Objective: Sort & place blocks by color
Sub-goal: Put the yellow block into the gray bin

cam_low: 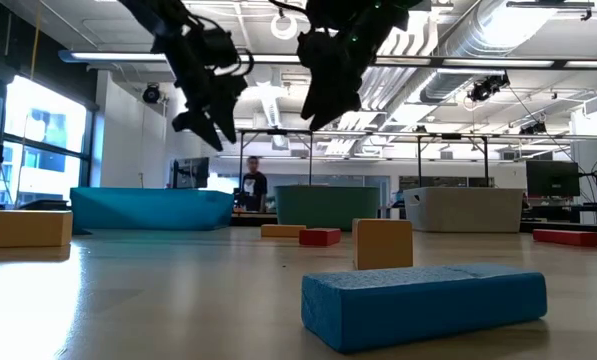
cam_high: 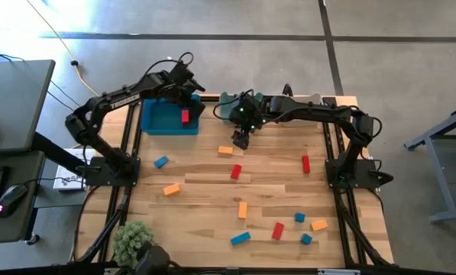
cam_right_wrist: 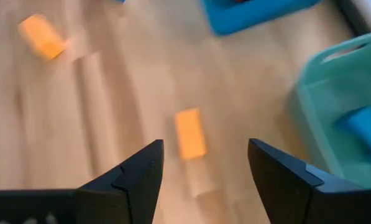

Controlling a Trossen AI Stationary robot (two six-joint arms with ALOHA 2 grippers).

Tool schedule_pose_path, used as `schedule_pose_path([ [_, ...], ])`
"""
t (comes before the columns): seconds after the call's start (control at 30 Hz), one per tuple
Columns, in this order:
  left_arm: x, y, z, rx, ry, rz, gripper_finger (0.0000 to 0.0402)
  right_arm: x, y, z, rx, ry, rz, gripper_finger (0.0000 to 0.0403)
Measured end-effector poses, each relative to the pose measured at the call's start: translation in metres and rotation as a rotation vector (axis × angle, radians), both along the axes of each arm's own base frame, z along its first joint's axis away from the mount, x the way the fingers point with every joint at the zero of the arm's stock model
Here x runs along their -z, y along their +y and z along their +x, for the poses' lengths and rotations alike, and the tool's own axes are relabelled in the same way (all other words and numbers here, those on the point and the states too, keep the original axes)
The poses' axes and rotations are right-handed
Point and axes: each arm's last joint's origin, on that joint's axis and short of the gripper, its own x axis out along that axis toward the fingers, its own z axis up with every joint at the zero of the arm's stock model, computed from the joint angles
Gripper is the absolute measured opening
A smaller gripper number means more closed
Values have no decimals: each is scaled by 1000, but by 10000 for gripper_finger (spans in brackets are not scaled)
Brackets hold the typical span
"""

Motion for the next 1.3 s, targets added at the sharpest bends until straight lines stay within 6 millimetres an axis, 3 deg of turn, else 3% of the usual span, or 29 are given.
schedule_pose_path([
  [0.23,-22,-24,4,49,-55,46,209,5,28,-3,-118,94,91,222],
  [0.47,-34,-46,12,90,-99,52,209,8,73,-3,-415,135,42,222],
  [0.9,-28,-74,23,119,-29,-56,209,8,150,-6,-1081,59,-255,222],
  [1.3,-28,-94,35,155,-35,-80,209,14,189,-4,-1326,-19,-399,222],
])
